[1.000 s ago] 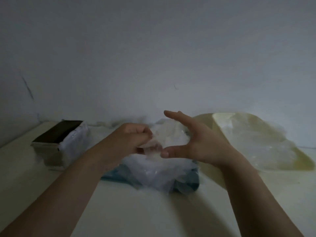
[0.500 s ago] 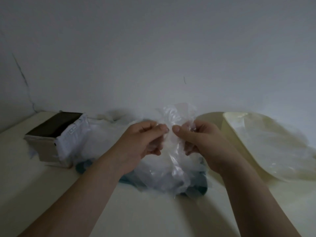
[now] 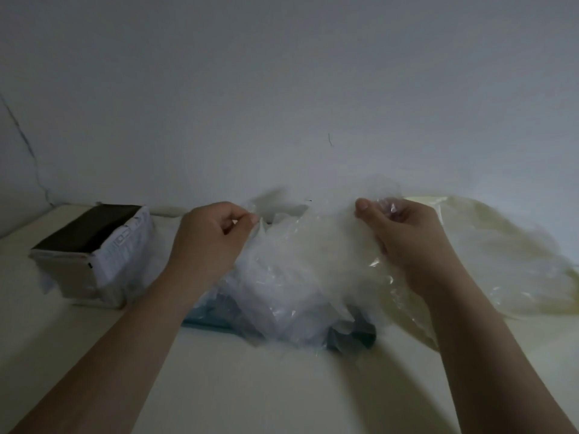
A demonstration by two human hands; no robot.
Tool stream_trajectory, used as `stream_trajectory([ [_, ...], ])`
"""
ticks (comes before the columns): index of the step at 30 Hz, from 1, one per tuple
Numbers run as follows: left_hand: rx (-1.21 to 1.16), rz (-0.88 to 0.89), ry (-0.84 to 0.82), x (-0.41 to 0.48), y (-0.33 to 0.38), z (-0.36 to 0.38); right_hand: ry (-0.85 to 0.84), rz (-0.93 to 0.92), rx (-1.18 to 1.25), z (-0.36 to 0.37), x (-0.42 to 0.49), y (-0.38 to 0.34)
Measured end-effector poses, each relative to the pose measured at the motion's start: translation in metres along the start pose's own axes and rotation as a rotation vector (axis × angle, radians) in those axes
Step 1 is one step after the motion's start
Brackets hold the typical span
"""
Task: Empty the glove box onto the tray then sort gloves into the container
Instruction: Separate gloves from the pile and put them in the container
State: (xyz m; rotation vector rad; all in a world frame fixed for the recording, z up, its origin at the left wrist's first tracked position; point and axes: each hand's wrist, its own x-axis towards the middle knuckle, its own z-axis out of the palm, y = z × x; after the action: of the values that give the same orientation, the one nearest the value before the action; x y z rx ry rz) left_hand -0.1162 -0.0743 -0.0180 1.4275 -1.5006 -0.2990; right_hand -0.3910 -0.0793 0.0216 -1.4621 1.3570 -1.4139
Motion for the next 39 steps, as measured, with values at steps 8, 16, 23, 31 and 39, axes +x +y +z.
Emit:
stream_trajectory([
  [8,0.421,0.261,-0.598,-0.012,-0.02,0.042,-0.618,-0.171,-0.16,0.003,-0.017,-0.014],
  [16,0.229,0.265,-0.313,-0.014,0.001,0.024,-0.973,-0.231,-0.415,-0.007,-0.023,-0.029],
  [23,-0.289,-0.099,-0.308,-0.004,0.035,-0.012,-0.727,-0.444,-0.413,-0.005,-0.035,-0.051],
  [31,-0.646,-0.364,-0.646,-0.018,0.038,-0.026,-0.595,-0.48,-0.384,0.0,-0.035,-0.044],
  [39,-0.929,-0.656,-0.522,-0.011,0.041,-0.017,-0.68,-0.299,-0.2,0.01,-0.026,-0.021],
])
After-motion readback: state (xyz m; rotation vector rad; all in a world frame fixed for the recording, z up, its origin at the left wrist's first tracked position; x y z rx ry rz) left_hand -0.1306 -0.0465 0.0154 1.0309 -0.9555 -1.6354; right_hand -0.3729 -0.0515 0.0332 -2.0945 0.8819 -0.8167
